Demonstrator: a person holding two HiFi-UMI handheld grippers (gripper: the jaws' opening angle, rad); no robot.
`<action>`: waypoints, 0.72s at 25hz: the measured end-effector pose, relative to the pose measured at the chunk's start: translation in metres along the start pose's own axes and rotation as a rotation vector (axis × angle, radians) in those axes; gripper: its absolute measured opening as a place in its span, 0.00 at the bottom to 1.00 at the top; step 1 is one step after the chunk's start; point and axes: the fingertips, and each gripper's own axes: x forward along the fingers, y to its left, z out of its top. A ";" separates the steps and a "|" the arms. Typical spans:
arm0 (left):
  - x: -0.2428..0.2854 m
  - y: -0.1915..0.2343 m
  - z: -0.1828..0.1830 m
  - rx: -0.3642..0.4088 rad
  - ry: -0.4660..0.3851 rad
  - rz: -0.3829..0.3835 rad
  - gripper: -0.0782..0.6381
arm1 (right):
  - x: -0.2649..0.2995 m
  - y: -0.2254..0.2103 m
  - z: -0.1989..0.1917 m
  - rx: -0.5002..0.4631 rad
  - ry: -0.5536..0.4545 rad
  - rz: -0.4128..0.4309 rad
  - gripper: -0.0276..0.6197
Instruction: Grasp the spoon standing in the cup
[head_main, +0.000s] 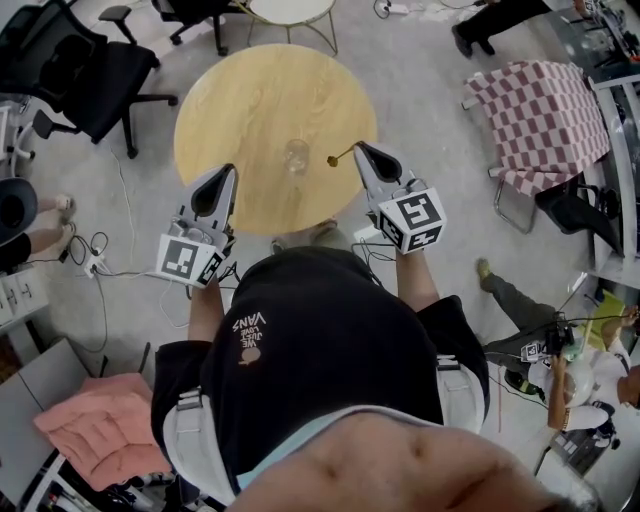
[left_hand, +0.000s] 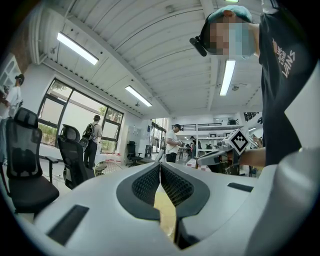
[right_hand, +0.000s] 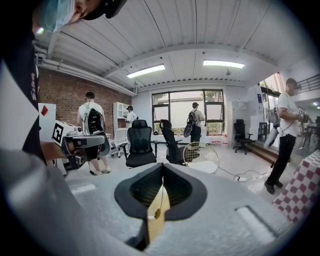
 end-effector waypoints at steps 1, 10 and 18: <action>0.000 0.000 -0.001 -0.002 0.000 -0.001 0.11 | 0.000 0.000 -0.001 0.000 0.002 -0.003 0.05; -0.004 0.001 0.001 -0.003 0.002 -0.008 0.11 | 0.000 0.006 0.003 -0.007 0.002 0.003 0.05; -0.009 0.004 -0.001 -0.004 0.005 -0.006 0.11 | 0.004 0.009 0.002 -0.005 0.005 0.002 0.05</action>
